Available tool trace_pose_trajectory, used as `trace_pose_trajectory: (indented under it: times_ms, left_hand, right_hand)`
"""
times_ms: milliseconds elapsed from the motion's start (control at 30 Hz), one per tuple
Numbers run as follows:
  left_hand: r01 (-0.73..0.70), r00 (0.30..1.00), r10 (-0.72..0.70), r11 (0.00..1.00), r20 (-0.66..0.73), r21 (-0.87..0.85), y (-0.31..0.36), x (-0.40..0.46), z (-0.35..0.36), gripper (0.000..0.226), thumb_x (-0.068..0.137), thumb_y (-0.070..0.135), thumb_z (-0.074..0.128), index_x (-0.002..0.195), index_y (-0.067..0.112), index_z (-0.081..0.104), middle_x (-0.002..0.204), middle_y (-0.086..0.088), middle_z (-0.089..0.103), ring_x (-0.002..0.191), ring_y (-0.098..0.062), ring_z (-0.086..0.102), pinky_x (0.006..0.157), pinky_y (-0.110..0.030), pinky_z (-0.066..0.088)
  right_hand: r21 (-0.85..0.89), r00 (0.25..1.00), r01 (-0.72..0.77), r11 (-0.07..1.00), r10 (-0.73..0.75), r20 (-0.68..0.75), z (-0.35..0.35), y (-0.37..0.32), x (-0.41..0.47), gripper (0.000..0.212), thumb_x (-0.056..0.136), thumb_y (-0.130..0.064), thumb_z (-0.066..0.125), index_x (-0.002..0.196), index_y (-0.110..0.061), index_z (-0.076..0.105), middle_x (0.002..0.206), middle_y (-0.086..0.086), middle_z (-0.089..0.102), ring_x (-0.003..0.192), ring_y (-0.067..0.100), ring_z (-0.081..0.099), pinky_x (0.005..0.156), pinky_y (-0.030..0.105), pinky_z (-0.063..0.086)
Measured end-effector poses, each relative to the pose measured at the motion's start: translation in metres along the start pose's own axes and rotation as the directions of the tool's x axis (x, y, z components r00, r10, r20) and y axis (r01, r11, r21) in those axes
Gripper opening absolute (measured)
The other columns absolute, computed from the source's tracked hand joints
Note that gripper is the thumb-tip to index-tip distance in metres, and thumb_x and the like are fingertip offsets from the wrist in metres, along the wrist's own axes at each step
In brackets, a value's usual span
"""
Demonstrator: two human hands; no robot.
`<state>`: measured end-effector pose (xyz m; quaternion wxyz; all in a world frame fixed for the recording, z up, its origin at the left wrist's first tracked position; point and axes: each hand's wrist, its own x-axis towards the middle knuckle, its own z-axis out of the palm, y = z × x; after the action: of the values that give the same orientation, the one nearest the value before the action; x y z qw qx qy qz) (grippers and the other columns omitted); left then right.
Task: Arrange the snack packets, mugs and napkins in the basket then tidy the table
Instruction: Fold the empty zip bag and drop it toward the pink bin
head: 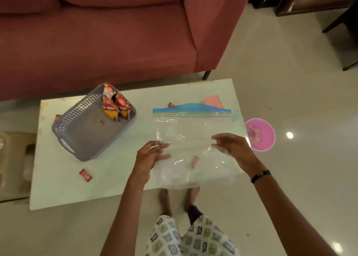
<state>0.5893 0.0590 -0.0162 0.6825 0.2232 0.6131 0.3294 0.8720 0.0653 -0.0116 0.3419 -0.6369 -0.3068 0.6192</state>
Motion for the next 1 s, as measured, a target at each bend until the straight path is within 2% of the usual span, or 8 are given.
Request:
trace_pose_trajectory:
  times_ms: [133, 233, 400, 500, 667, 767, 900, 1000]
  left_hand:
    - [0.05, 0.999, -0.05, 0.995, 0.003, -0.087, -0.021, 0.027, 0.017, 0.026, 0.086, -0.011, 0.042, 0.081, 0.007, 0.06, 0.108, -0.016, 0.066, 0.071, -0.016, 0.072, 0.065, -0.022, 0.051]
    - [0.173, 0.985, -0.174, 0.969, 0.009, -0.177, -0.032, 0.051, 0.028, 0.018, 0.09, 0.016, 0.046, 0.095, 0.01, 0.062, 0.118, -0.017, 0.061, 0.077, -0.018, 0.067, 0.055, -0.023, 0.055]
    - [0.452, 0.881, -0.446, 0.892, 0.157, -0.003, -0.044, 0.075, 0.059, 0.065, 0.07, 0.059, 0.065, 0.122, 0.022, 0.053, 0.107, -0.005, 0.064, 0.071, -0.021, 0.068, 0.06, -0.037, 0.054]
    - [0.36, 0.912, -0.381, 0.921, 0.152, 0.149, -0.058, 0.087, 0.084, 0.081, 0.057, 0.03, 0.083, 0.128, 0.022, 0.046, 0.119, -0.007, 0.063, 0.081, -0.015, 0.066, 0.054, -0.026, 0.052]
    - [0.137, 0.99, -0.139, 0.987, 0.022, 0.088, -0.079, 0.118, 0.143, 0.063, 0.077, -0.003, 0.067, 0.127, 0.022, 0.038, 0.105, 0.0, 0.069, 0.087, -0.019, 0.061, 0.064, -0.024, 0.046]
    - [-0.01, 0.998, 0.001, 0.989, 0.067, 0.146, -0.096, 0.137, 0.191, 0.062, 0.079, -0.007, 0.063, 0.122, 0.029, 0.037, 0.1, 0.008, 0.072, 0.101, -0.026, 0.061, 0.088, -0.033, 0.049]
    - [-0.098, 0.988, 0.067, 0.968, 0.139, 0.231, -0.115, 0.164, 0.274, 0.056, 0.084, -0.001, 0.059, 0.123, 0.031, 0.035, 0.105, 0.01, 0.067, 0.087, -0.005, 0.059, 0.075, -0.013, 0.047]
    - [-0.137, 0.98, 0.094, 0.957, 0.173, 0.256, -0.132, 0.187, 0.335, 0.049, 0.088, 0.006, 0.058, 0.125, 0.028, 0.035, 0.12, 0.005, 0.056, 0.099, -0.002, 0.054, 0.074, -0.007, 0.045]
  right_hand:
    - [-0.032, 0.996, 0.068, 0.997, -0.066, 0.062, -0.039, 0.007, 0.009, 0.025, 0.083, 0.013, 0.056, 0.089, -0.006, 0.071, 0.088, 0.008, 0.07, 0.08, 0.014, 0.07, 0.07, 0.021, 0.054]
    - [-0.097, 0.974, 0.168, 0.981, -0.15, 0.173, -0.066, 0.017, 0.019, 0.038, 0.081, 0.017, 0.05, 0.071, -0.012, 0.072, 0.108, 0.011, 0.069, 0.102, 0.023, 0.067, 0.083, 0.03, 0.055]
    - [-0.115, 0.975, 0.198, 0.973, -0.184, 0.124, -0.089, 0.039, 0.039, 0.04, 0.086, 0.025, 0.034, 0.071, 0.004, 0.065, 0.108, 0.015, 0.063, 0.098, 0.013, 0.066, 0.084, 0.036, 0.056]
    - [0.085, 0.992, 0.124, 0.989, -0.123, -0.012, -0.107, 0.053, 0.045, 0.026, 0.096, -0.011, 0.044, 0.101, 0.005, 0.063, 0.127, 0.011, 0.059, 0.108, 0.024, 0.064, 0.089, 0.042, 0.054]
    - [0.401, 0.978, -0.203, 0.893, 0.209, 0.03, -0.16, 0.071, 0.051, 0.078, 0.065, -0.066, 0.07, 0.132, -0.032, 0.05, 0.128, 0.01, 0.062, 0.107, 0.036, 0.064, 0.089, 0.057, 0.051]
    - [0.259, 0.978, -0.208, 0.943, 0.208, 0.026, -0.2, 0.085, 0.055, 0.085, 0.058, -0.05, 0.082, 0.133, -0.034, 0.046, 0.129, 0.011, 0.06, 0.107, 0.029, 0.066, 0.082, 0.05, 0.057]
    - [0.181, 0.989, -0.061, 0.982, 0.085, -0.125, -0.269, 0.088, 0.069, 0.116, 0.031, -0.053, 0.092, 0.132, -0.025, 0.043, 0.111, -0.003, 0.071, 0.1, 0.018, 0.068, 0.07, 0.034, 0.06]
    - [0.138, 0.96, 0.042, 0.99, -0.001, -0.281, -0.326, 0.087, 0.084, 0.098, 0.05, -0.051, 0.088, 0.132, -0.022, 0.041, 0.111, -0.006, 0.071, 0.098, 0.013, 0.069, 0.069, 0.03, 0.06]
